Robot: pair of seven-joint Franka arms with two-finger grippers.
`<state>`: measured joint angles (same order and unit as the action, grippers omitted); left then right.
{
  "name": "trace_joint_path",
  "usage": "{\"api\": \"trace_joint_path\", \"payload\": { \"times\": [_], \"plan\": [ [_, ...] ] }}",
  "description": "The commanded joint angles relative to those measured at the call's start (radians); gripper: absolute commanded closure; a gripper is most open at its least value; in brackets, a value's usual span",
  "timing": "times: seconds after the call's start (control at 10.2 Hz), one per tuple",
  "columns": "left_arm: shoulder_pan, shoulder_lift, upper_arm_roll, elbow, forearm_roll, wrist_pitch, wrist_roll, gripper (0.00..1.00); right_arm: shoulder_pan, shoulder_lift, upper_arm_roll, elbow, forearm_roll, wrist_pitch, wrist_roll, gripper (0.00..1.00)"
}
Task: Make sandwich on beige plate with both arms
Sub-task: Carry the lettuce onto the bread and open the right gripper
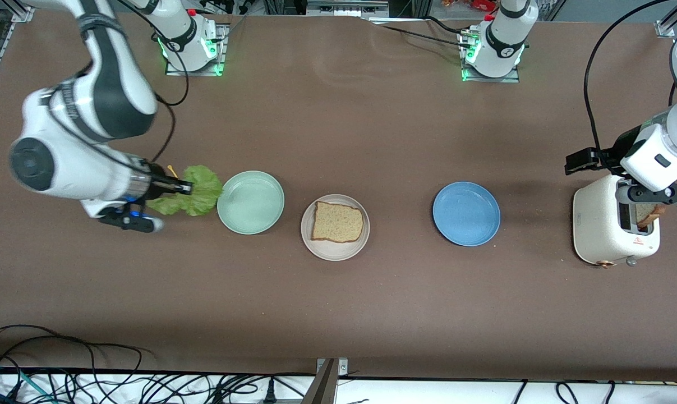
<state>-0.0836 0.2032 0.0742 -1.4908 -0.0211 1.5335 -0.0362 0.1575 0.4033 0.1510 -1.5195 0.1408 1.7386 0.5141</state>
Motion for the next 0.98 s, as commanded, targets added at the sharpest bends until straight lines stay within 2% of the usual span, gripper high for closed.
{"api": "trace_joint_path", "payload": {
  "times": [0.0,0.2,0.49,0.78,0.88],
  "plan": [
    [0.004,-0.004,-0.002,-0.006,-0.008,0.014,-0.01,0.0,0.126,0.058,-0.002,0.019,-0.003,0.099,0.25,1.0],
    [0.004,-0.004,-0.002,-0.006,-0.005,0.016,-0.01,0.0,0.213,0.107,-0.004,0.019,-0.001,0.206,0.433,1.0],
    [0.004,-0.002,-0.002,-0.006,-0.002,0.017,-0.01,0.0,0.292,0.187,-0.002,0.021,0.003,0.465,0.57,1.0],
    [0.004,0.001,-0.001,-0.005,0.0,0.017,-0.01,0.0,0.345,0.271,-0.002,0.021,0.008,0.68,0.587,1.0],
    [0.004,0.002,-0.001,-0.005,0.0,0.017,-0.01,0.0,0.367,0.285,-0.002,0.021,0.01,0.69,0.587,1.0]
  ]
}}
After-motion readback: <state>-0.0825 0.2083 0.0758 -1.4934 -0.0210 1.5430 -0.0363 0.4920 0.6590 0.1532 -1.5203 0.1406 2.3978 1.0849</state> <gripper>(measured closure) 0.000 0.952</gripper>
